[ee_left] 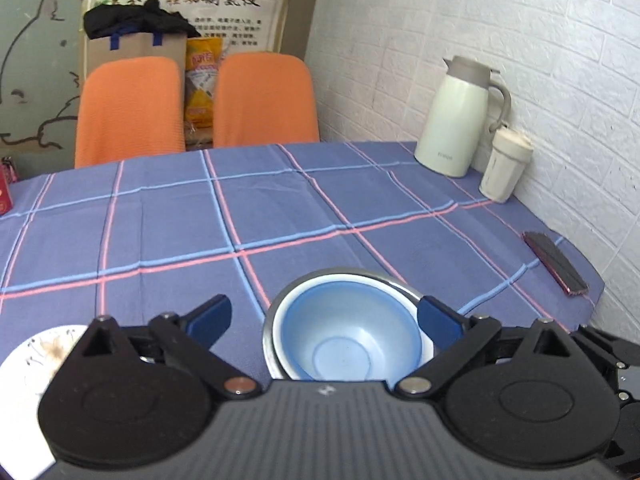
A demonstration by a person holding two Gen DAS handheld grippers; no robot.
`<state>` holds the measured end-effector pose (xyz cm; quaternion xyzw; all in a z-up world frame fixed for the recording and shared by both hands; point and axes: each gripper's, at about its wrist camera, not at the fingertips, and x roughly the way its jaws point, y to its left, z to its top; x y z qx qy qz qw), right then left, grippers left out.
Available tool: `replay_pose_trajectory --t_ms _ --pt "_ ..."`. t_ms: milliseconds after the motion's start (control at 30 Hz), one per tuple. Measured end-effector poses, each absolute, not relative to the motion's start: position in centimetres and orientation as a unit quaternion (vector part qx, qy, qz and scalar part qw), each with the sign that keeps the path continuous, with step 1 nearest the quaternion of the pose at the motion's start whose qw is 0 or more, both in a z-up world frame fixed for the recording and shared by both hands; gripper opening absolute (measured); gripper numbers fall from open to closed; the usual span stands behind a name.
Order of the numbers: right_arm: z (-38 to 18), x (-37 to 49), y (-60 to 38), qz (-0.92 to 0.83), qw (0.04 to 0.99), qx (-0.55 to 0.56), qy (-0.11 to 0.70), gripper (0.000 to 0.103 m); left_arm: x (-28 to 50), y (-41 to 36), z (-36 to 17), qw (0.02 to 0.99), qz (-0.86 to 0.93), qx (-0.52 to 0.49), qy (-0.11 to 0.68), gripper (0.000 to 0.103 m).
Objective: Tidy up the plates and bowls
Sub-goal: 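Lower the blue bowl into the white bowl and open the left gripper, then move the left gripper to the steel bowl rim and grasp it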
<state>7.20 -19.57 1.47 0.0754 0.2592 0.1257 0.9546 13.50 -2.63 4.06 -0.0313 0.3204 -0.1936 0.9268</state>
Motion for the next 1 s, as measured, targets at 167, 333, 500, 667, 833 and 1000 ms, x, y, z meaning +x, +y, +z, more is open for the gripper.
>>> replay_pose_trajectory --t_ms 167,333,500,667,833,1000 --pt "1.5 8.1 -19.8 0.125 0.955 0.086 0.254 0.085 13.6 -3.4 3.6 0.933 -0.164 -0.009 0.321 0.098" --pt "1.6 8.6 -20.7 0.096 0.955 0.116 0.257 0.085 14.4 -3.3 3.3 0.931 -0.154 -0.02 0.331 0.098" --pt "1.3 8.3 -20.7 0.062 0.953 0.159 0.25 0.085 14.9 -2.5 3.4 0.931 -0.15 -0.045 0.331 0.099" --pt "0.9 7.7 -21.1 0.06 0.948 0.19 0.249 0.085 14.4 -2.1 3.6 0.93 -0.147 -0.064 0.33 0.099" --pt "1.1 7.1 -22.1 0.021 0.947 0.203 0.249 0.085 13.8 -1.1 4.0 0.928 -0.157 -0.092 0.325 0.099" --pt "0.9 9.4 -21.6 0.009 0.939 0.165 0.301 0.085 15.4 -1.6 3.5 0.925 -0.136 -0.059 0.351 0.099"
